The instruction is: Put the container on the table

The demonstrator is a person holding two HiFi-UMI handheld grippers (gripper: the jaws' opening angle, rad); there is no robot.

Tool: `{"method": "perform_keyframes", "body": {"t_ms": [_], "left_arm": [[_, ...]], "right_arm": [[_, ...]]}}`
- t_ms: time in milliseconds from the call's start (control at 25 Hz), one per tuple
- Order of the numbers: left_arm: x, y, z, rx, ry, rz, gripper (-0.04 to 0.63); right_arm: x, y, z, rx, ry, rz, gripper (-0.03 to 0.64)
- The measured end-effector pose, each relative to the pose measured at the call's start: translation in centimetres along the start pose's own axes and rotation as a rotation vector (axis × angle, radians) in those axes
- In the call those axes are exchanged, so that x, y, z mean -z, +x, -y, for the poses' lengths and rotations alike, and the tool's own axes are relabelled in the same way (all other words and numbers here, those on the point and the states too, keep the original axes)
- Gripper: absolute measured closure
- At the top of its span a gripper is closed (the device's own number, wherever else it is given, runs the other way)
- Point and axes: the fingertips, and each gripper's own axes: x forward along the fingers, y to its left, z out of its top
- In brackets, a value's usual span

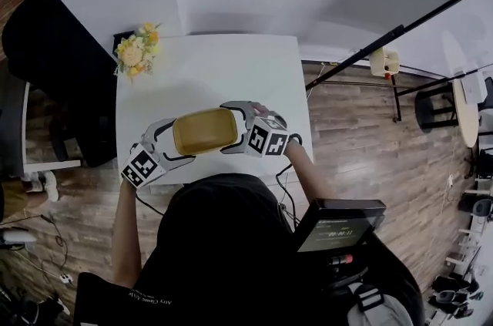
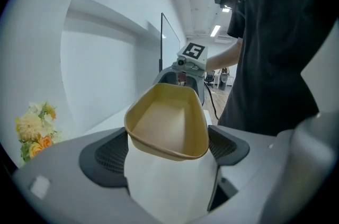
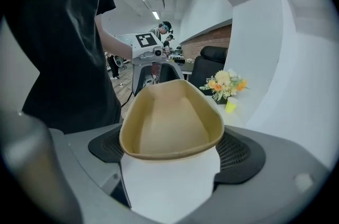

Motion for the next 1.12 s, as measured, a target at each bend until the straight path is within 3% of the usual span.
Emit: {"method": "perform_keyframes", "body": {"t_ms": [280,520,760,1120], "left_arm": [[1.0,0.8,0.6,-0.018,0.031,-0.058,0.137],[2.0,1.3,0.1,-0.068,0.005,-0.090,0.146],[2.5,2.1,-2.2,-0.118,-0.018,-0.108,0.187],[5.1,4.2,-5.8,-0.144,-0.056,-0.170,0.186]], "right_arm": [[2.4,0.7,-0.9,0.047,0.016,-0.071,0.087],[3.6,1.3,-0.9,0.058,0.074,-0.091,0.086],[4.1,2.0,1.3,0.094,0.123,-0.065,0.087],[6.1,4.8,5.1,0.080,0.103,-0.140,0.086]]}}
